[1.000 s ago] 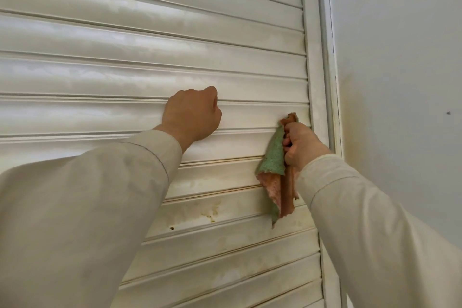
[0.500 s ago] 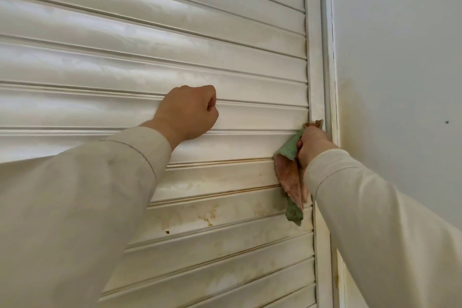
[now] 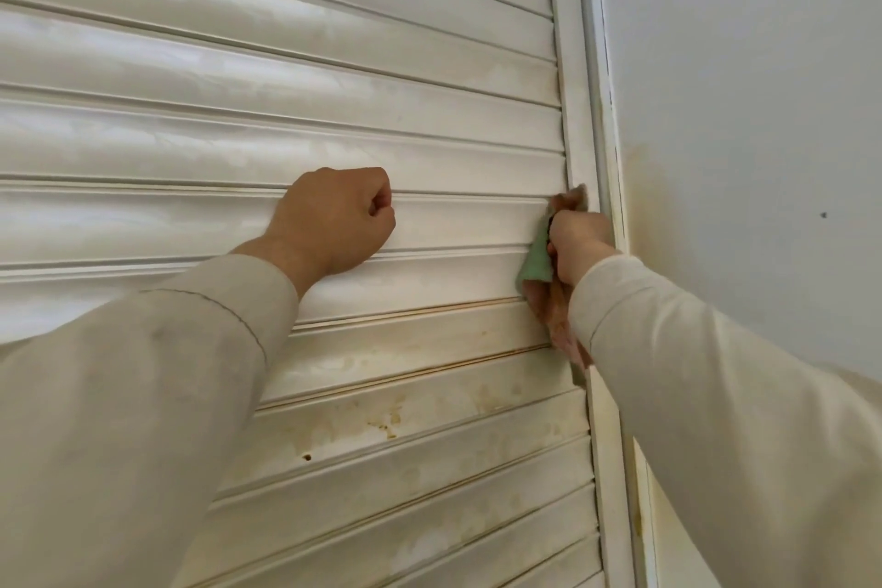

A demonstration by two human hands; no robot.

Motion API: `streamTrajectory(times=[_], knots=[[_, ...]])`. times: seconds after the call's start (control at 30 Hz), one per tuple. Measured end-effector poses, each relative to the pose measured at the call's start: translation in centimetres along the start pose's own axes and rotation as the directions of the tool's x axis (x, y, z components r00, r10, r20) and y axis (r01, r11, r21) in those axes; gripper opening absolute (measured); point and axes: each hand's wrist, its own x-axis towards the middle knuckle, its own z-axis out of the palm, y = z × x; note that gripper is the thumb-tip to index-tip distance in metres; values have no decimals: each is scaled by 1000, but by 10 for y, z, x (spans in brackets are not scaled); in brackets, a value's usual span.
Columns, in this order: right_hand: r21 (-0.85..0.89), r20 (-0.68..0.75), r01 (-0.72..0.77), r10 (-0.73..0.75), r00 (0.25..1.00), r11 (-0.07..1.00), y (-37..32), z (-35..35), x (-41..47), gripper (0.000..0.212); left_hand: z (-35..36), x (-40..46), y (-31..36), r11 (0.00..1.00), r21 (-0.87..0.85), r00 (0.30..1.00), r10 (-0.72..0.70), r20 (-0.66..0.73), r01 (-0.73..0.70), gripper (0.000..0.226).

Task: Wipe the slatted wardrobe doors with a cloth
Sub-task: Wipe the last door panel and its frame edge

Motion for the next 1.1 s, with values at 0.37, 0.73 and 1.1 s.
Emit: streamTrajectory(times=[0.37,0.73,1.1], knots=[[-39,-31,478,-480,877,877,22,-3,7,25,0,-2,-2,1000,13,1000,24,-13,-24,10],[-603,139,448,-466,874,660,94,-24,-16,44,0,-4,1,1000,11,1000,9,-3,-9,10],[-476,276,592,-529,803,650,41,-21,10,37,-1,-6,2,1000,5,999,21,-27,-21,10]])
